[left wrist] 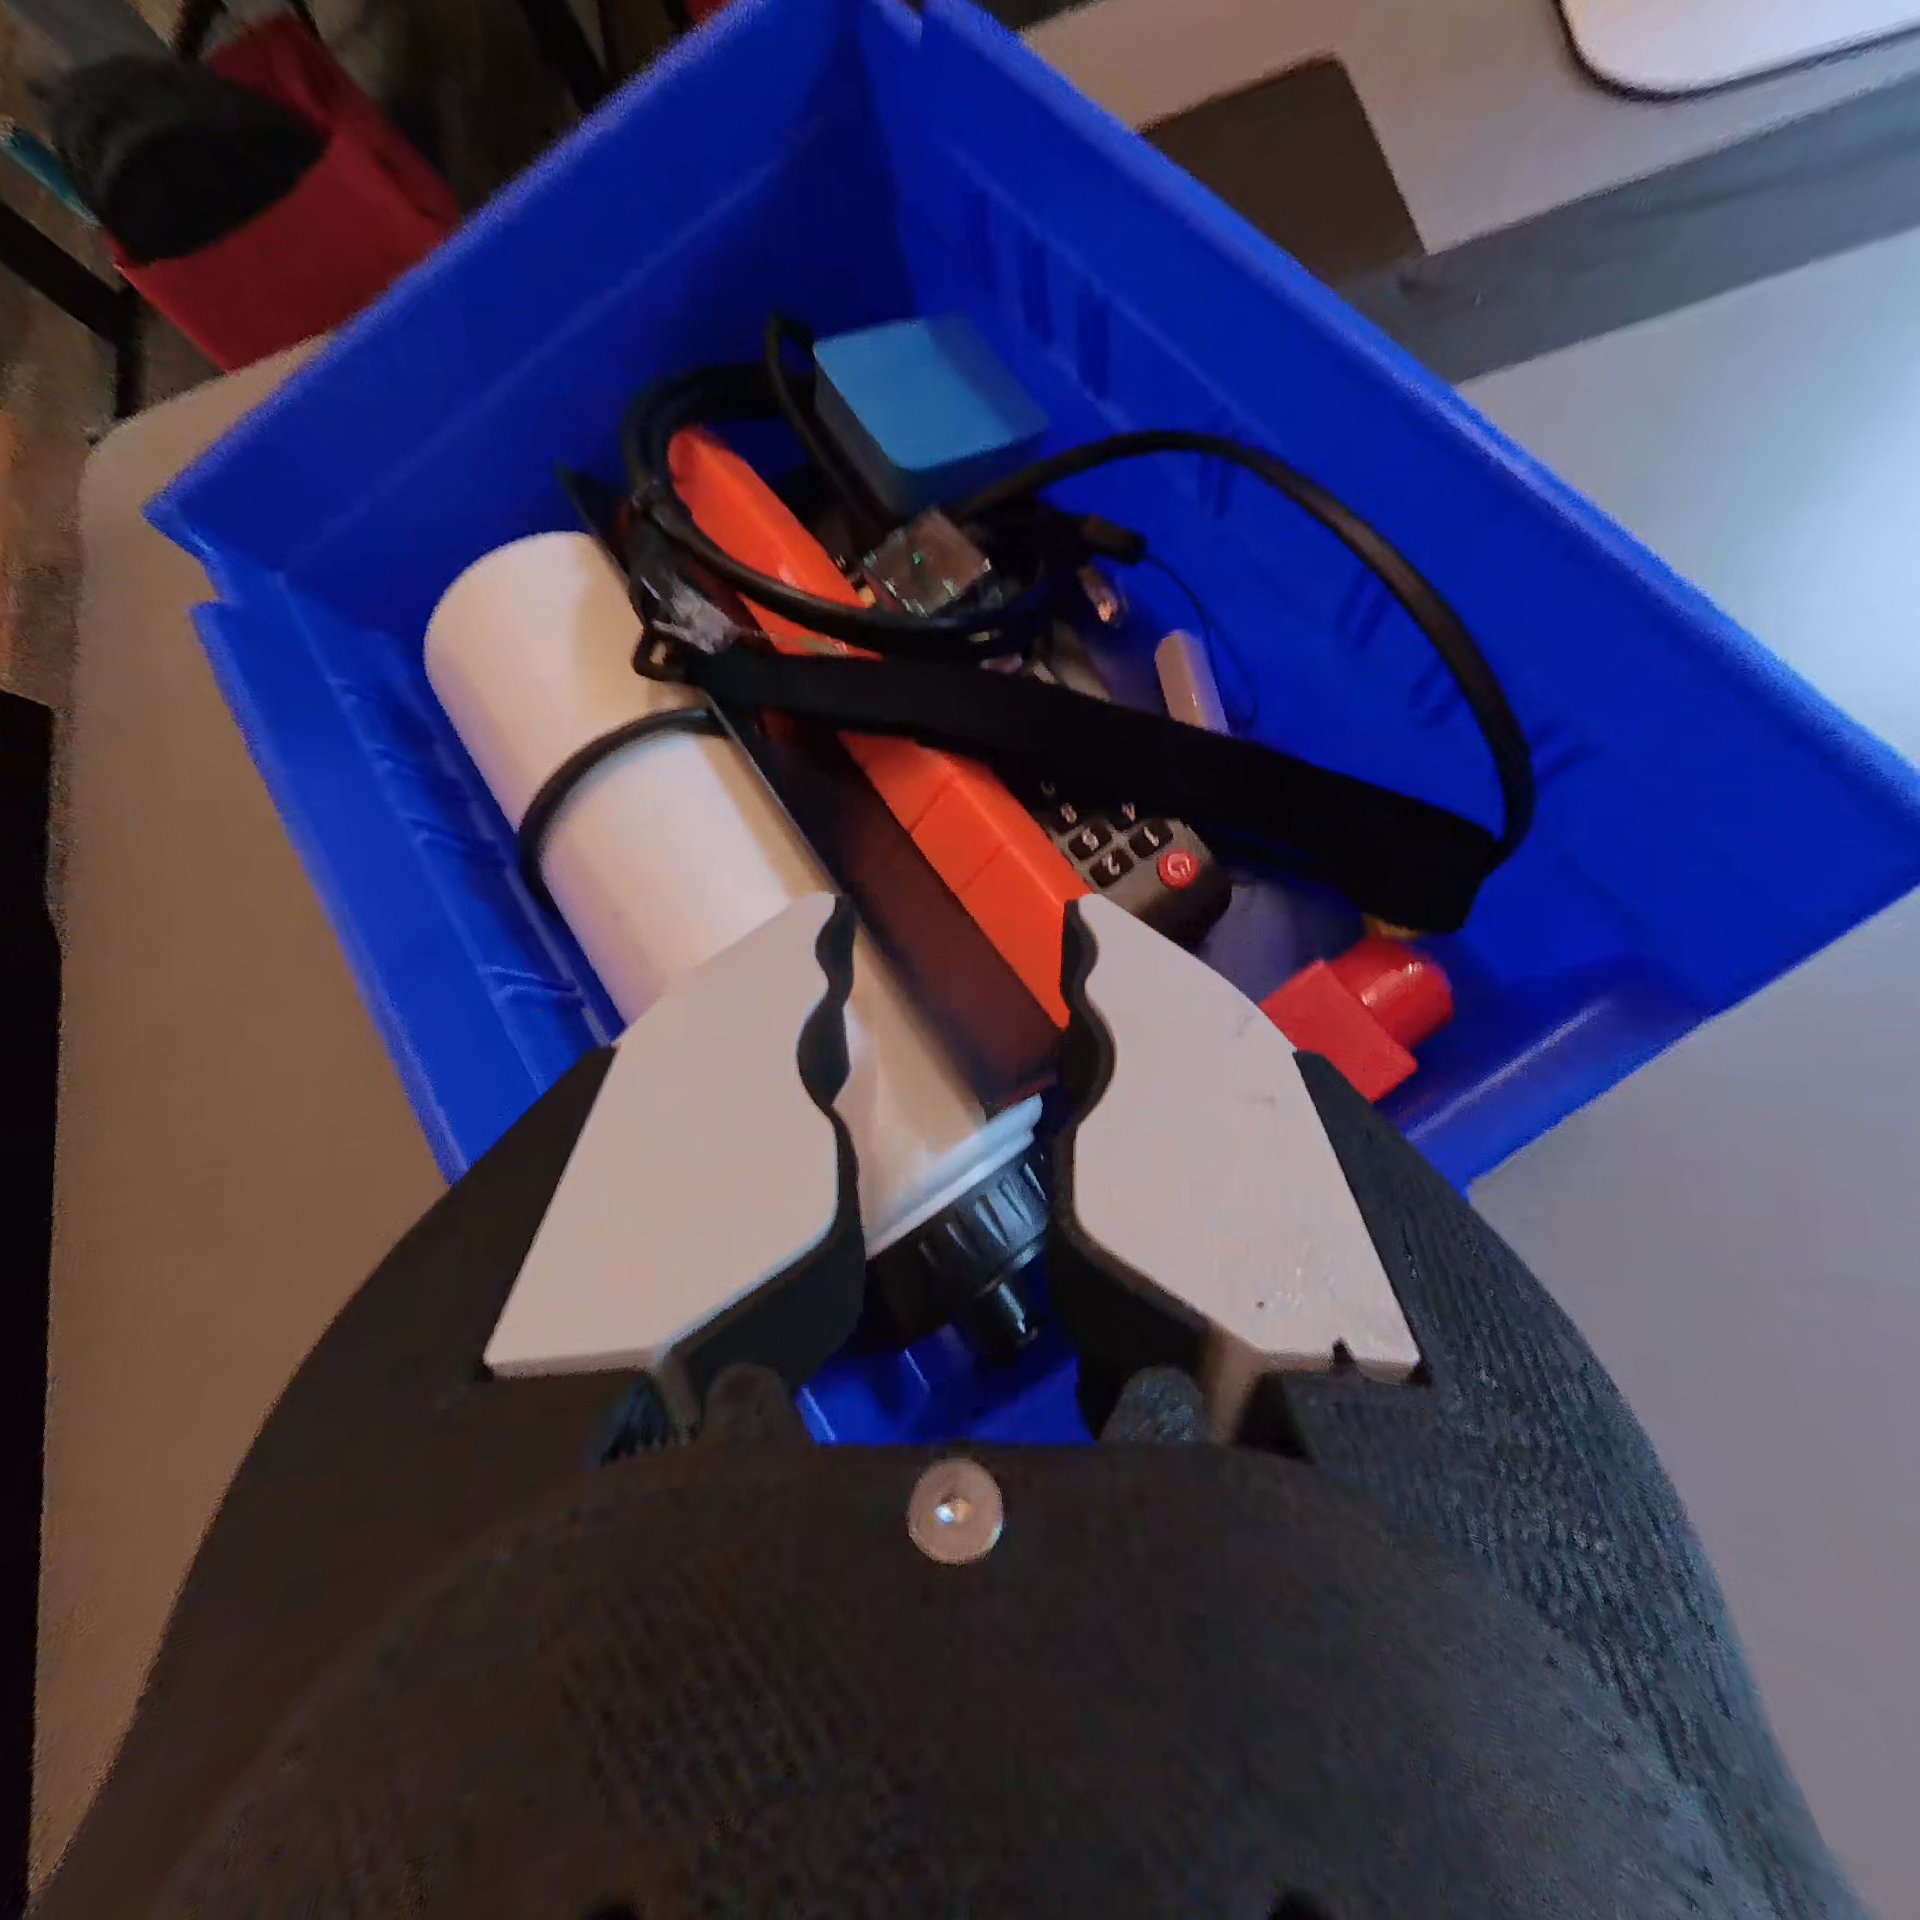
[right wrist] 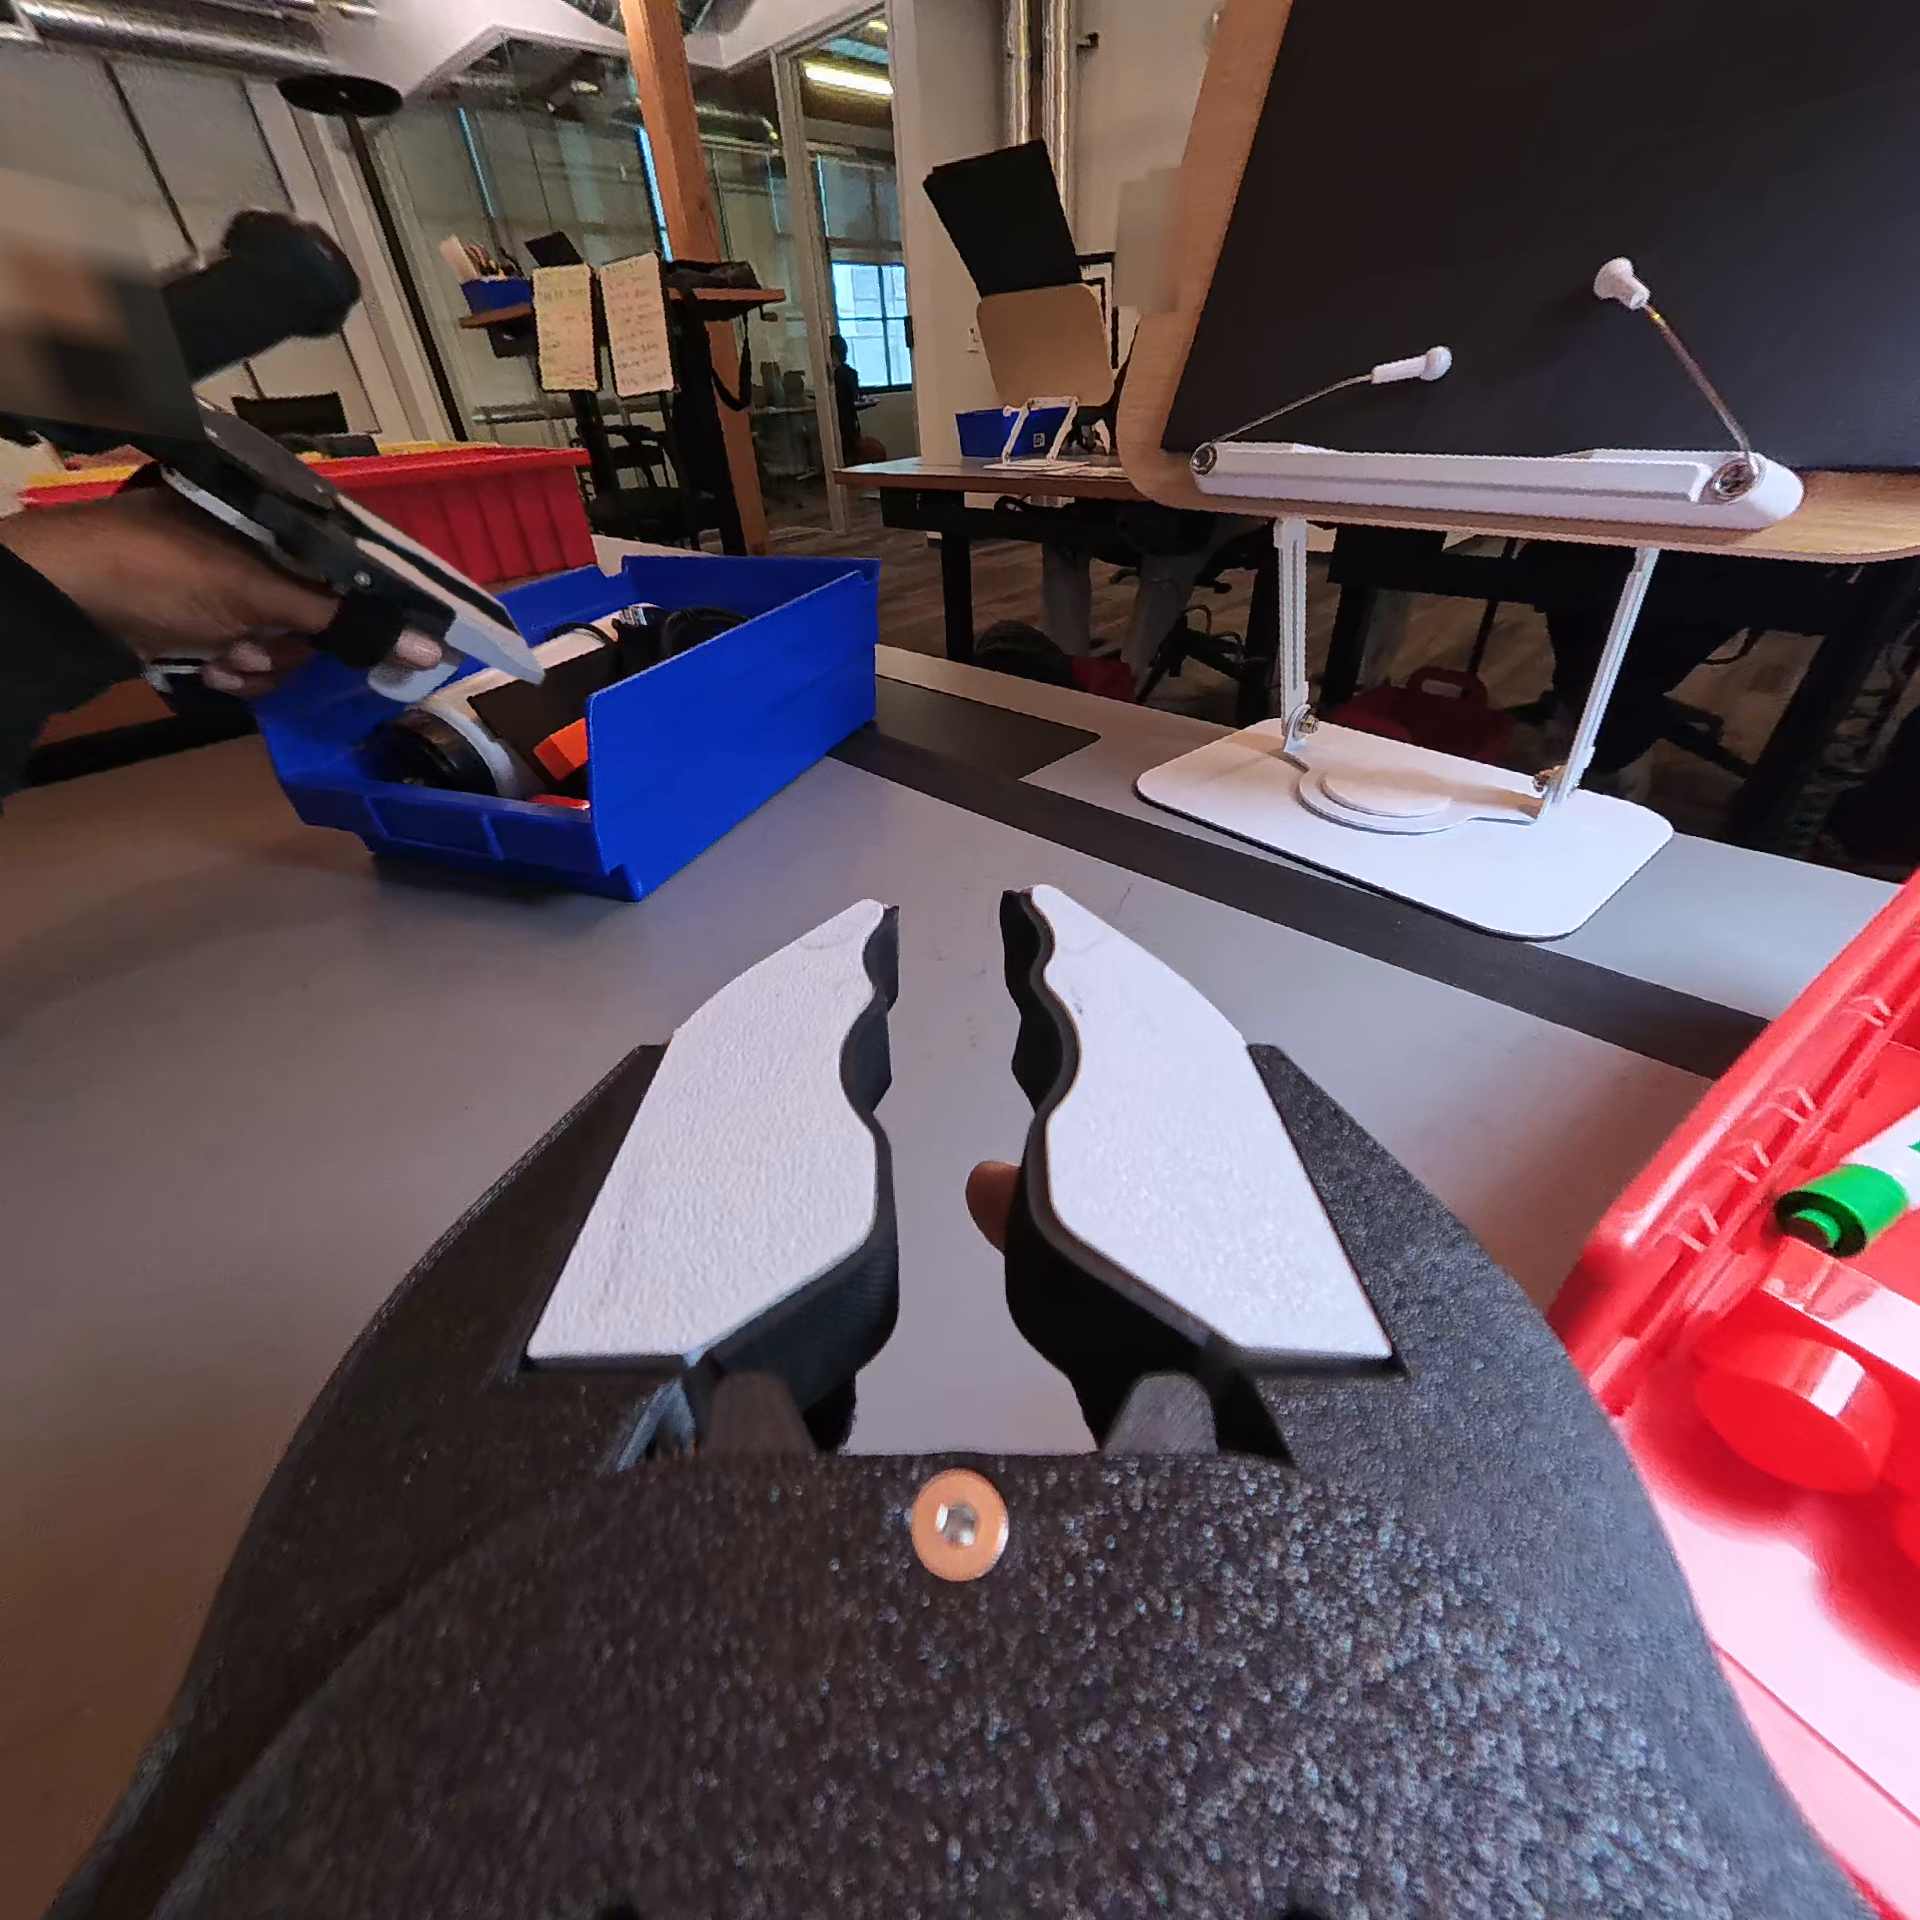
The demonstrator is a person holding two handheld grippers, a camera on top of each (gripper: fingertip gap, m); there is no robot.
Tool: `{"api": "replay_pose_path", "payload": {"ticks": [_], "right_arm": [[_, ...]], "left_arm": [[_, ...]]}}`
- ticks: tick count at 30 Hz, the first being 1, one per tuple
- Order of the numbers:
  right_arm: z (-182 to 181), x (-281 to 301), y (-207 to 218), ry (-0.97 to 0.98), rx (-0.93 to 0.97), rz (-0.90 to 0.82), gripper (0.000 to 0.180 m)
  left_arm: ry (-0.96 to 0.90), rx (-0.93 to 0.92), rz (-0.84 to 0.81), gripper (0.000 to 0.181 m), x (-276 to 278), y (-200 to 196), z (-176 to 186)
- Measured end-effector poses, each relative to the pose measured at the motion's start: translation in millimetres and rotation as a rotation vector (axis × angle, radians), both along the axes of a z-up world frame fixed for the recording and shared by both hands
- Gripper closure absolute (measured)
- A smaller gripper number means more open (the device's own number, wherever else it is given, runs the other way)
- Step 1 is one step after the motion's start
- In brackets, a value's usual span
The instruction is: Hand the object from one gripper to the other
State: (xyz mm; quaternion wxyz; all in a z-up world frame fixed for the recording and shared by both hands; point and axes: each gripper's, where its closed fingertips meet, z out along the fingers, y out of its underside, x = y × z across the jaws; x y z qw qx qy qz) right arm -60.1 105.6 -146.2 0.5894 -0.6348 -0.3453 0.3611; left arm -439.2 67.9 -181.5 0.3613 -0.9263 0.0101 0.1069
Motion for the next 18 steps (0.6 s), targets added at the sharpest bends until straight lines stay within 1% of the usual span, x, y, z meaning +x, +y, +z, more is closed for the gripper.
{"api": "replay_pose_path", "payload": {"ticks": [5,10,12,13,16,18], "right_arm": [[-2,1,2,0.009,-0.031,0.006,0.161],[-5,1,3,0.014,-0.058,0.013,0.161],[-6,1,3,0.012,-0.067,0.017,0.161],[-7,1,3,0.012,-0.069,0.017,0.161],[-6,1,3,0.011,-0.070,0.018,0.161],[-5,3,3,0.014,-0.066,0.017,0.161]], "left_arm": [[-0.095,-0.090,-0.038,0.150,11,-11,-14],[-0.089,-0.114,-0.057,0.156,17,-12,-17],[-0.094,-0.121,-0.080,0.166,23,-11,-19],[-0.090,-0.127,-0.086,0.166,25,-10,-21],[-0.011,-0.138,-0.057,0.166,20,-7,-23],[0.060,-0.119,-0.030,0.166,12,-7,-16]]}}
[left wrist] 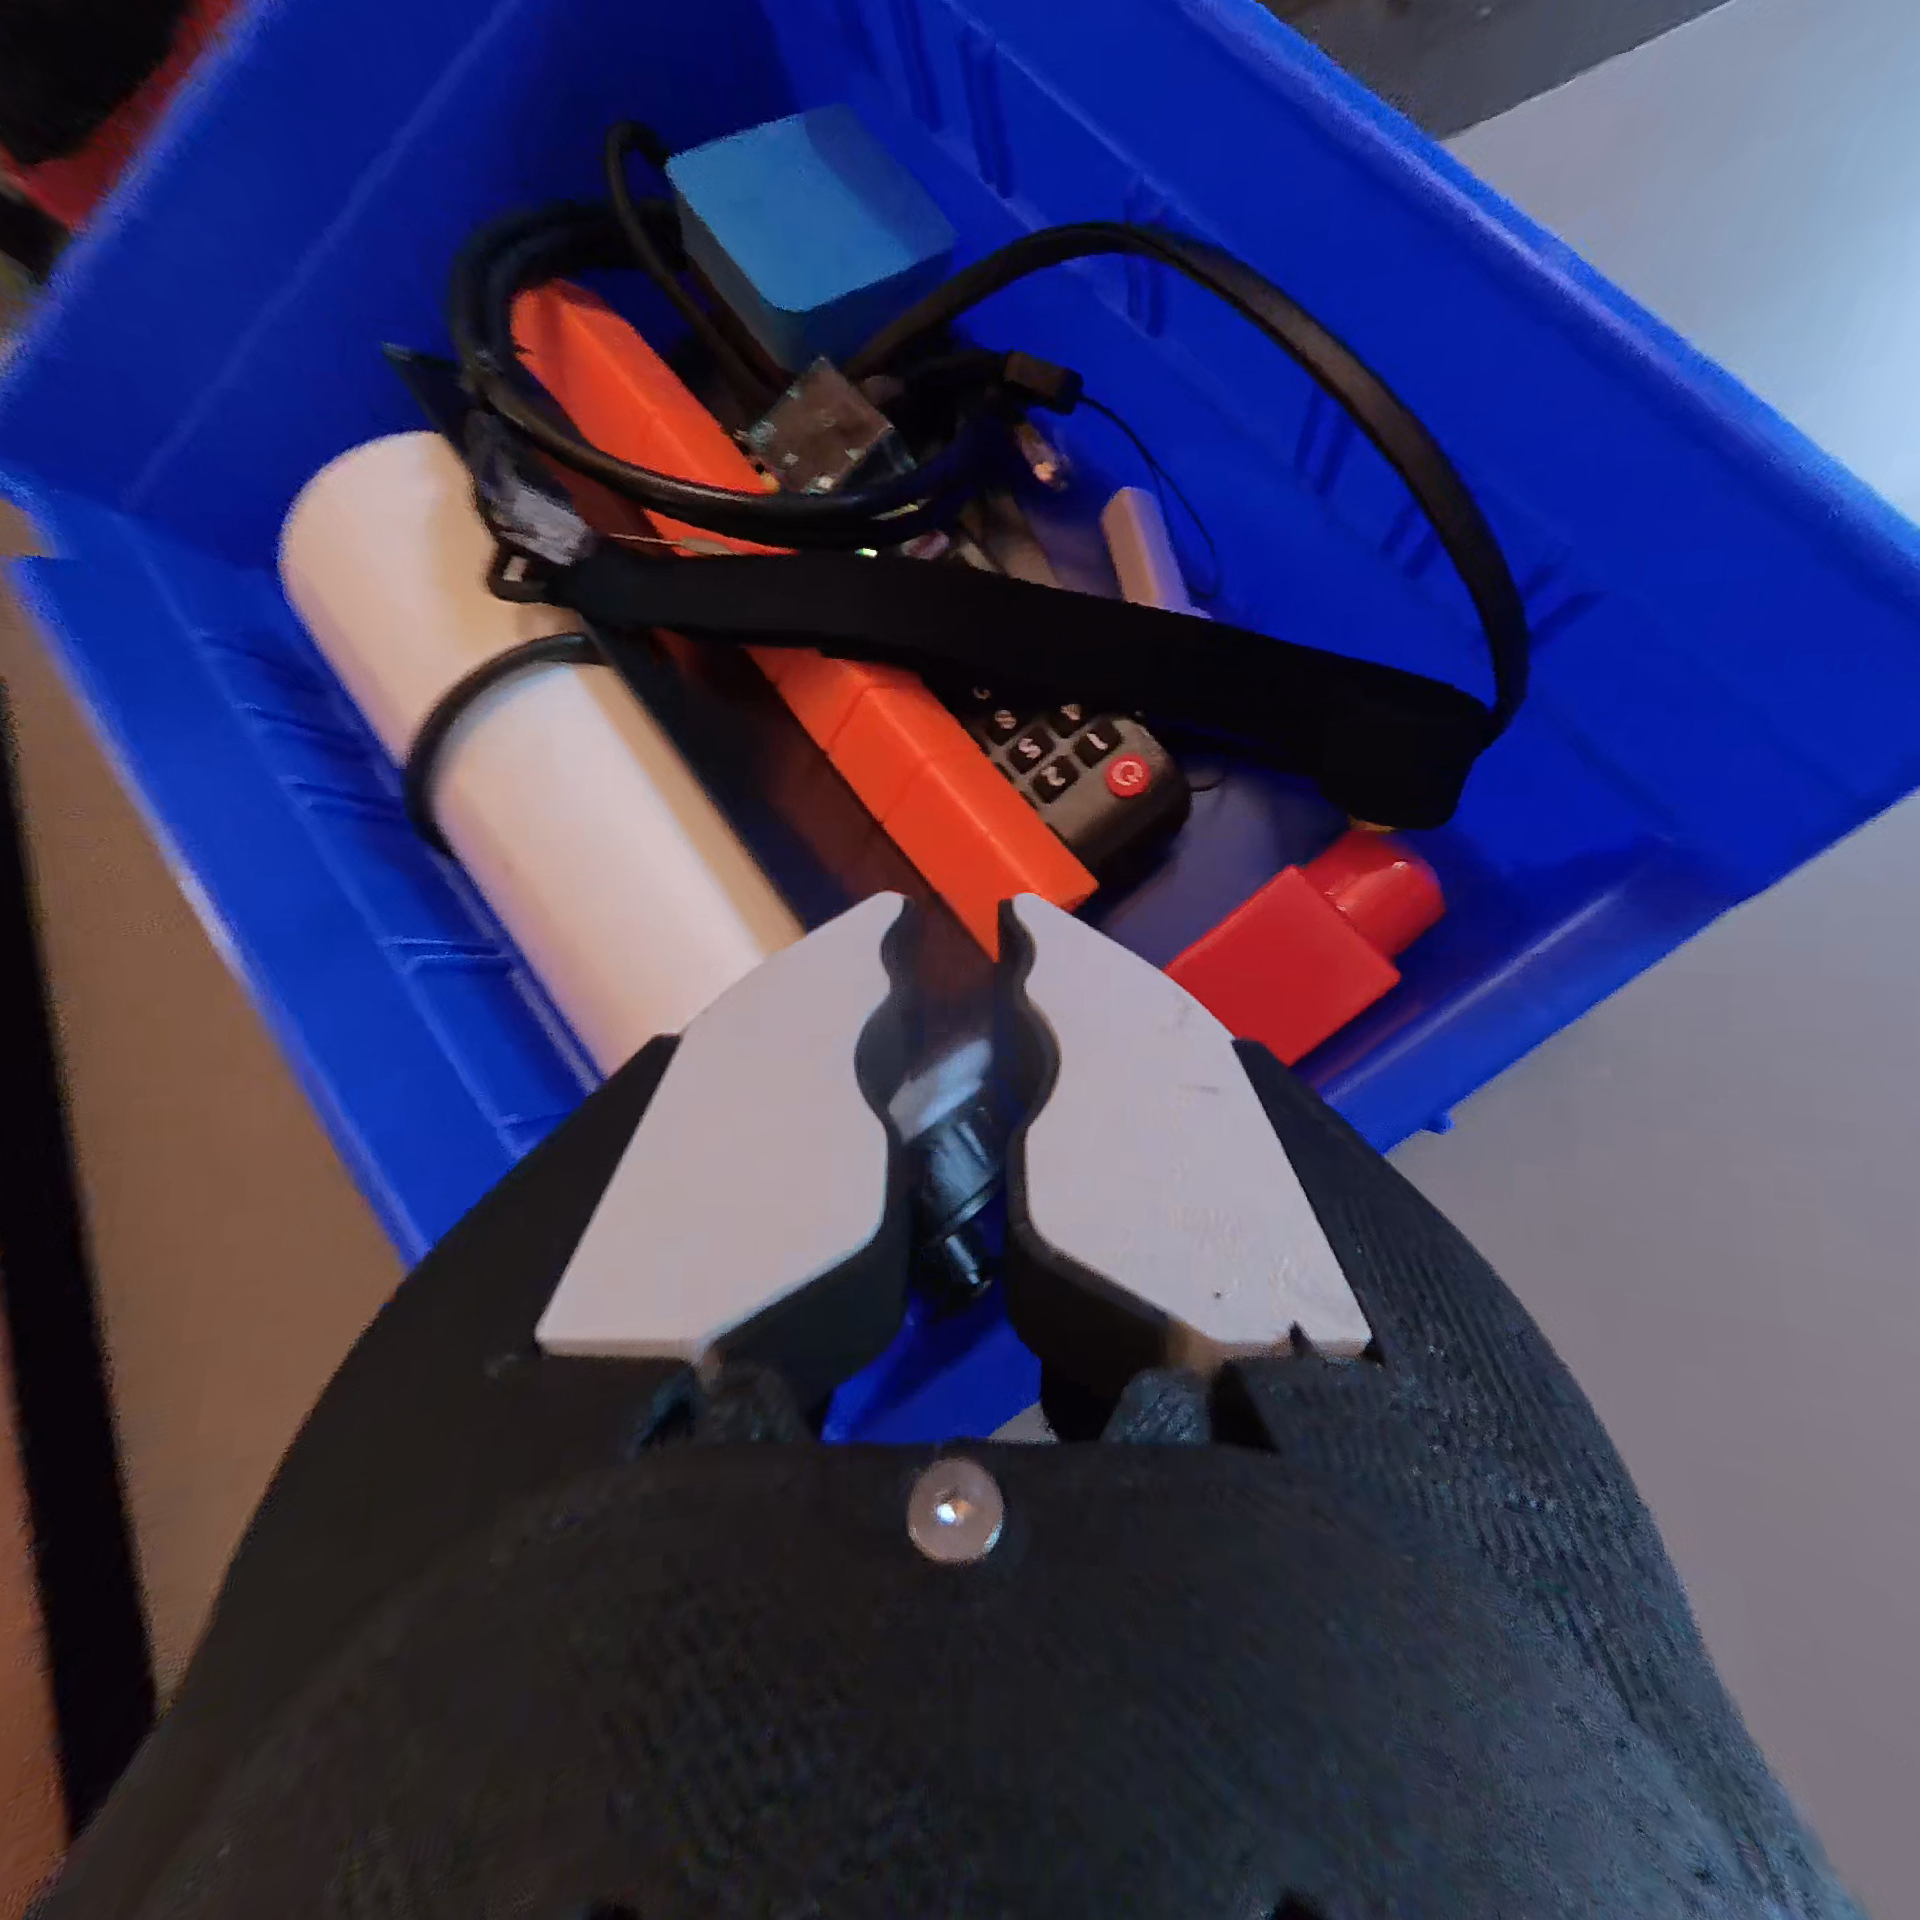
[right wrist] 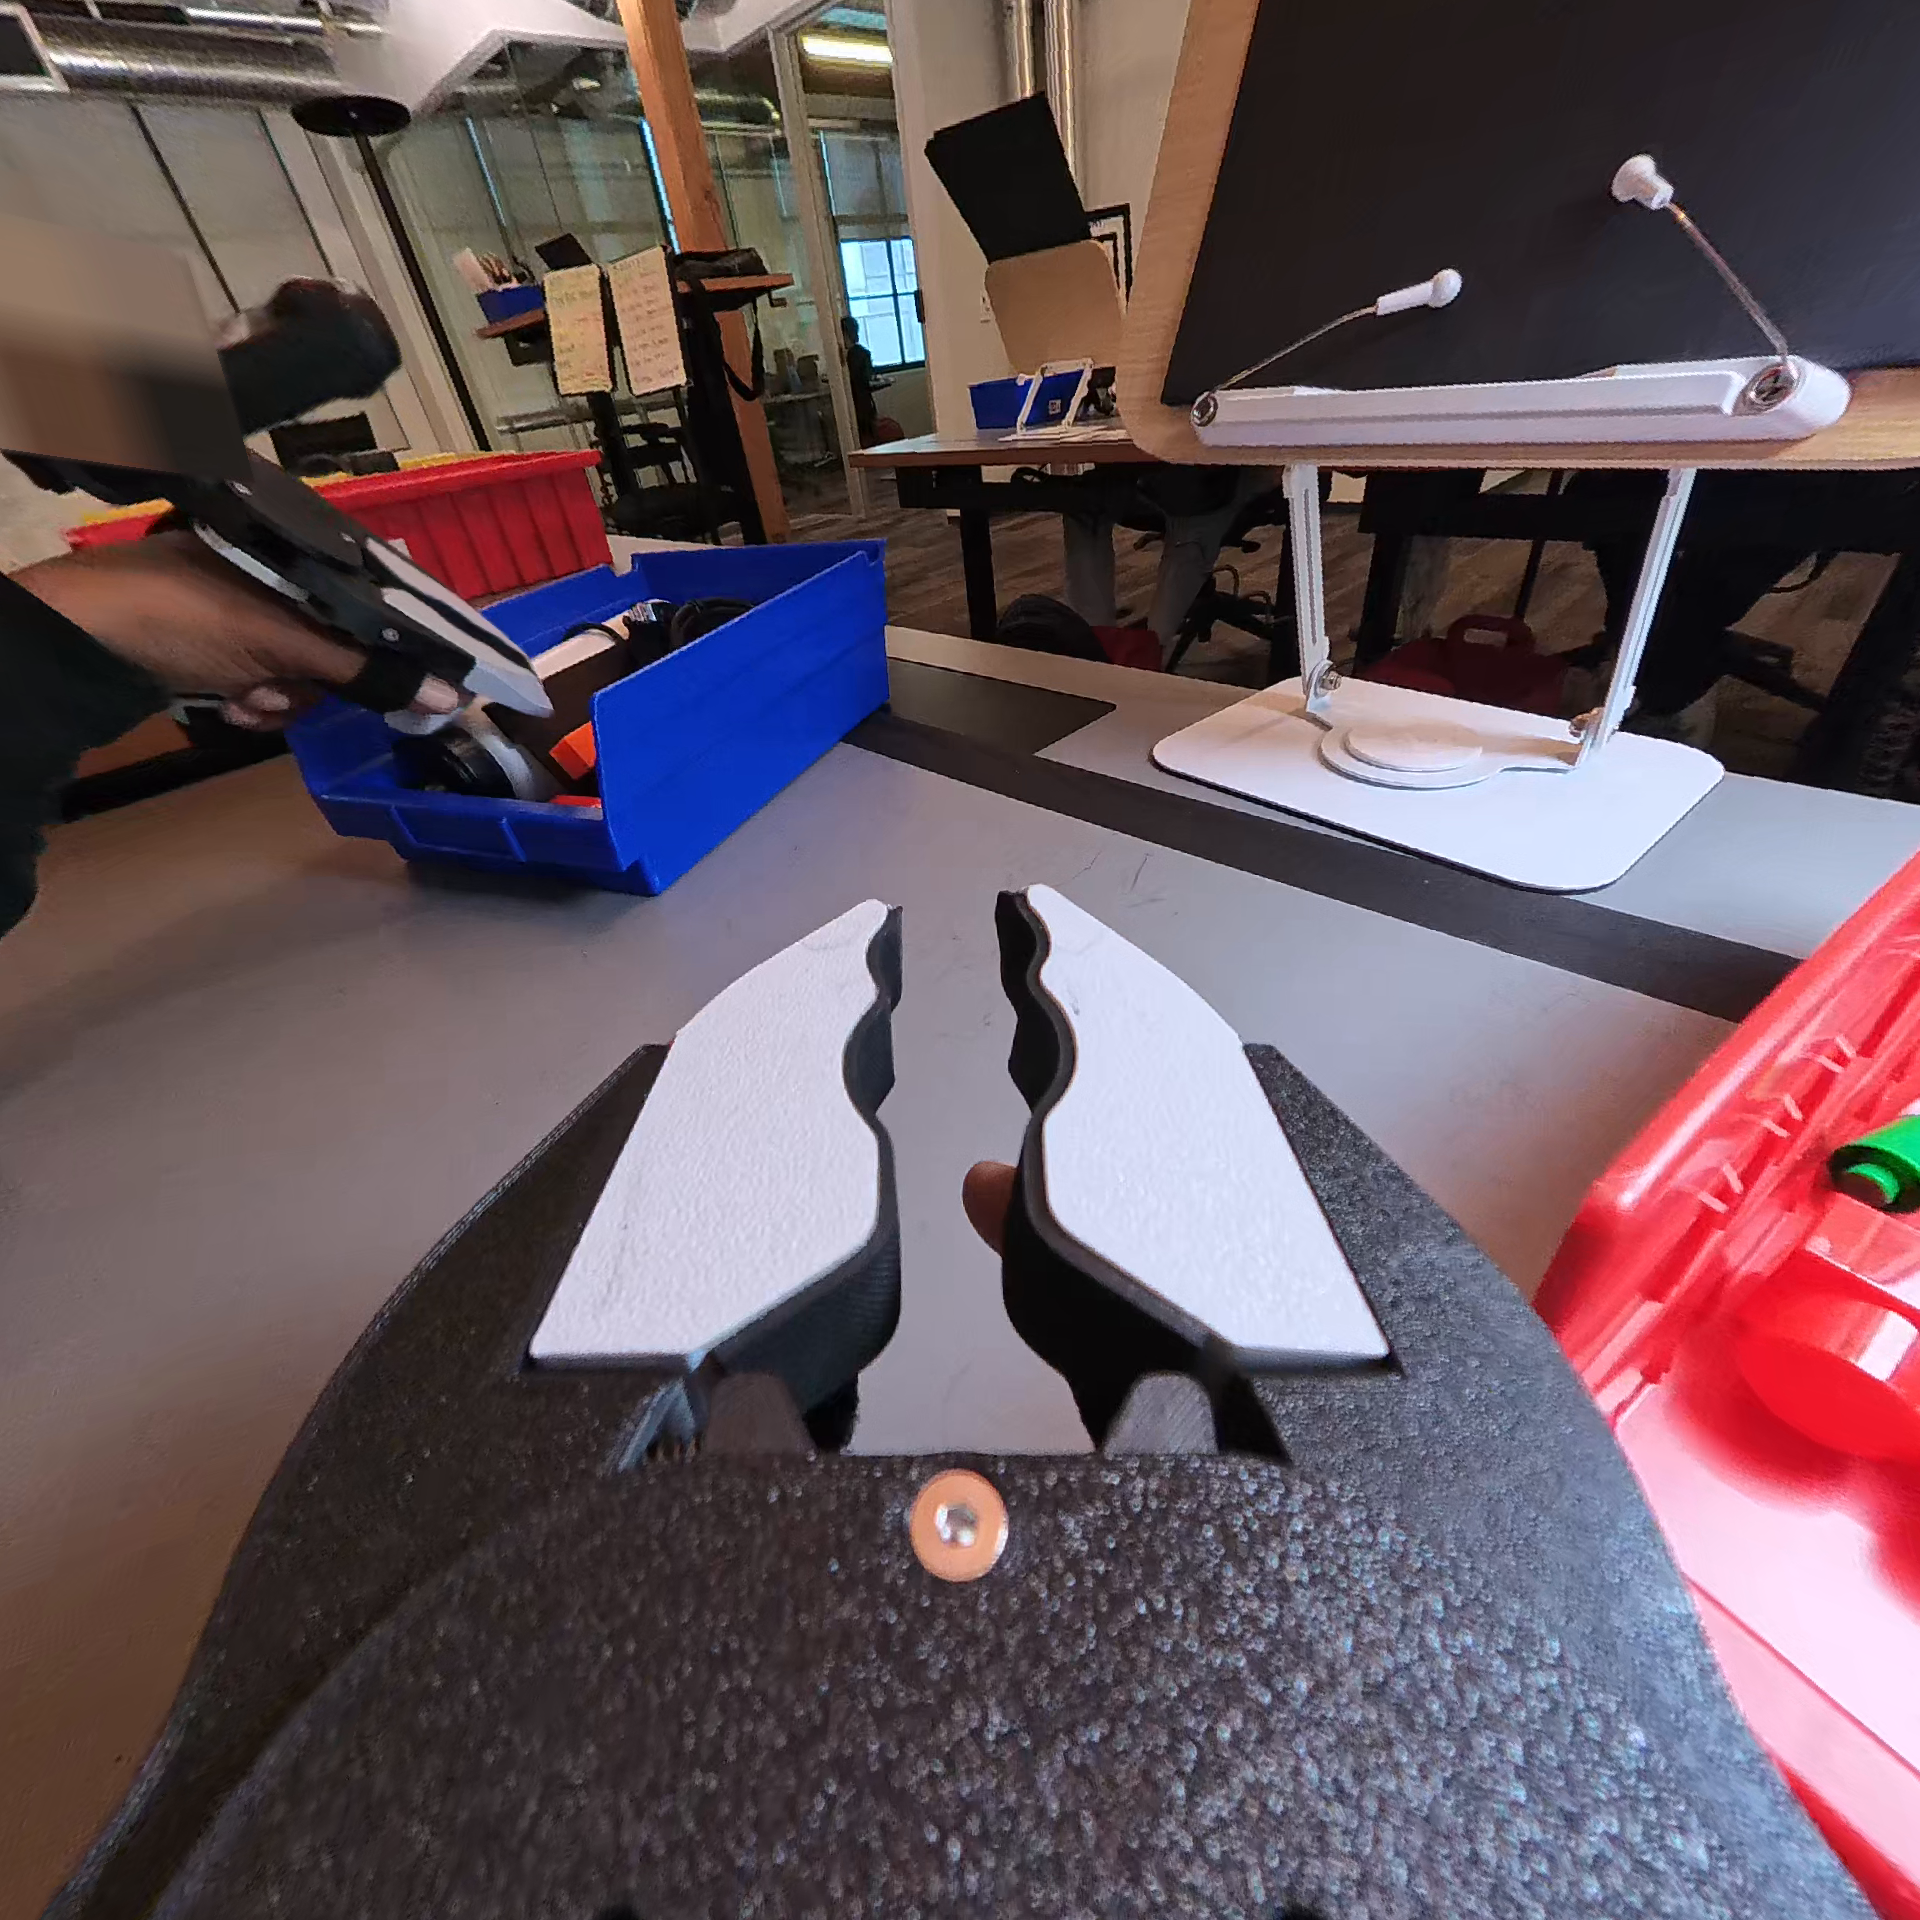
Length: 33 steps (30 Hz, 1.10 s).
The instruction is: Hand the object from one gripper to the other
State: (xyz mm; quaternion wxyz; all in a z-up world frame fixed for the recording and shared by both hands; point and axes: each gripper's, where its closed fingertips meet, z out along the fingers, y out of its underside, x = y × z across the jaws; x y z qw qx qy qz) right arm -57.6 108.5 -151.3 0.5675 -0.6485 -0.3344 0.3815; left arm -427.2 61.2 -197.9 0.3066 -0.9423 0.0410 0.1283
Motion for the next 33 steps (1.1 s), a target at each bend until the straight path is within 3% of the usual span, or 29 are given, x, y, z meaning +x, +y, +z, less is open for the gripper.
{"api": "replay_pose_path", "payload": {"ticks": [5,9,18,23,27,33], "right_arm": [[-1,1,2,-0.002,-0.007,0.001,0.162],[-2,1,2,-0.013,0.000,-0.002,0.162],[0,8,8,-0.036,0.041,-0.035,0.162],[-4,13,17,-0.016,-0.004,-0.052,0.162],[-6,16,22,-0.009,-0.025,-0.066,0.162],[-10,16,23,-0.019,-0.025,-0.069,0.162]], "left_arm": [[0.103,-0.113,-0.060,0.138,-10,-18,-5],[0.221,-0.201,-0.167,0.131,-5,-26,-12],[0.516,-0.283,-0.216,0.140,-17,-13,-15],[0.731,-0.351,-0.417,0.134,-16,-3,-11],[0.941,-0.360,-0.597,0.142,-17,7,-3],[1.161,-0.281,-0.810,0.143,-14,28,2]]}}
